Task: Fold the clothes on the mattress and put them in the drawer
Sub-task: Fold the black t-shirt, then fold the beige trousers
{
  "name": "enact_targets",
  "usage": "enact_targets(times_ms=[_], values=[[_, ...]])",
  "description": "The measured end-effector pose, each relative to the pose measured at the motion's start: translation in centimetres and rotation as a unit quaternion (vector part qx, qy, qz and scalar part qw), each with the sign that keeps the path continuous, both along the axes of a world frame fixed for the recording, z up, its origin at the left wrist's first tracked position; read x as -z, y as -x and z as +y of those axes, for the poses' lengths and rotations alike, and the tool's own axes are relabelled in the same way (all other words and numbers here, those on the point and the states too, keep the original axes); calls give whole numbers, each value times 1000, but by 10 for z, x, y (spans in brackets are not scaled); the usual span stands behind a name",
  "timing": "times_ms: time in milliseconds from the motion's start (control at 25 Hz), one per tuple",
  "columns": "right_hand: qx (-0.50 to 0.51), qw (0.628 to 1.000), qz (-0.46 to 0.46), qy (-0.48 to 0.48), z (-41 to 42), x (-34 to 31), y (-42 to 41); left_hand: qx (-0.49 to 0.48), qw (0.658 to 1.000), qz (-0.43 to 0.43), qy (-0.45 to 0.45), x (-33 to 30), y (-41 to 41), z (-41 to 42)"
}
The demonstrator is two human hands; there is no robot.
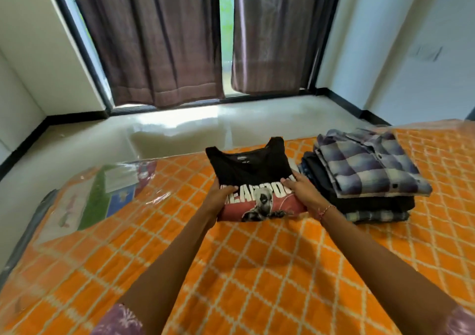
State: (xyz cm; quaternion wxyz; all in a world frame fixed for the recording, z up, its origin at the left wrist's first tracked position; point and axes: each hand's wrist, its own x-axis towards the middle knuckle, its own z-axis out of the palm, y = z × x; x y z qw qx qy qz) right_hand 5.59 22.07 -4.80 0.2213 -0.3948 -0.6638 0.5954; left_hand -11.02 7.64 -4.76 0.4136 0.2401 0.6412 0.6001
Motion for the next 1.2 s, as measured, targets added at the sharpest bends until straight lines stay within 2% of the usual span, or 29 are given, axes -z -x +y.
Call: enact_targets(times_ms=[120,200,240,320,400,440,520,560,640,680,720,800,920,1120,1160,1200], values=[[21,999,-26,-34,64,12,-2,-15,999,-36,12,19,2,67],[-2,994,-102,-43,83,33,-6,-35,993,-53,102,42,-5,85],[-1,988,-150,-48,85,47,-6,-42,987,-32,149,58,-9,89],[55,972,-209,-91,80,67,-3,-59,981,55,177,80,-19,89],[109,951,-230,-175,72,71,1,-65,969,153,182,82,-25,84],[112,929,-267,-231,68,69,3,-64,962,183,193,80,-26,80],[82,844,-383,-366,56,61,-3,-48,949,210,229,73,-32,68],[52,807,-412,-419,48,56,-9,-40,937,242,249,68,-36,62],[-11,786,-399,-473,25,46,-26,-22,886,366,286,57,-49,44],[-32,780,-386,-492,10,43,-41,-16,863,423,276,51,-60,33],[-31,778,-378,-501,-6,41,-59,-2,855,452,255,46,-73,21],[21,791,-388,-473,-33,32,-100,39,863,449,227,42,-105,-2],[59,761,-492,-419,-65,16,-177,116,889,397,197,39,-163,-28],[65,724,-590,-352,-75,-20,-323,295,854,416,103,27,-275,-19],[39,734,-606,-305,-74,-28,-354,330,845,411,89,25,-299,-16],[-6,759,-610,-228,-73,-35,-379,363,838,401,76,24,-320,-14]])
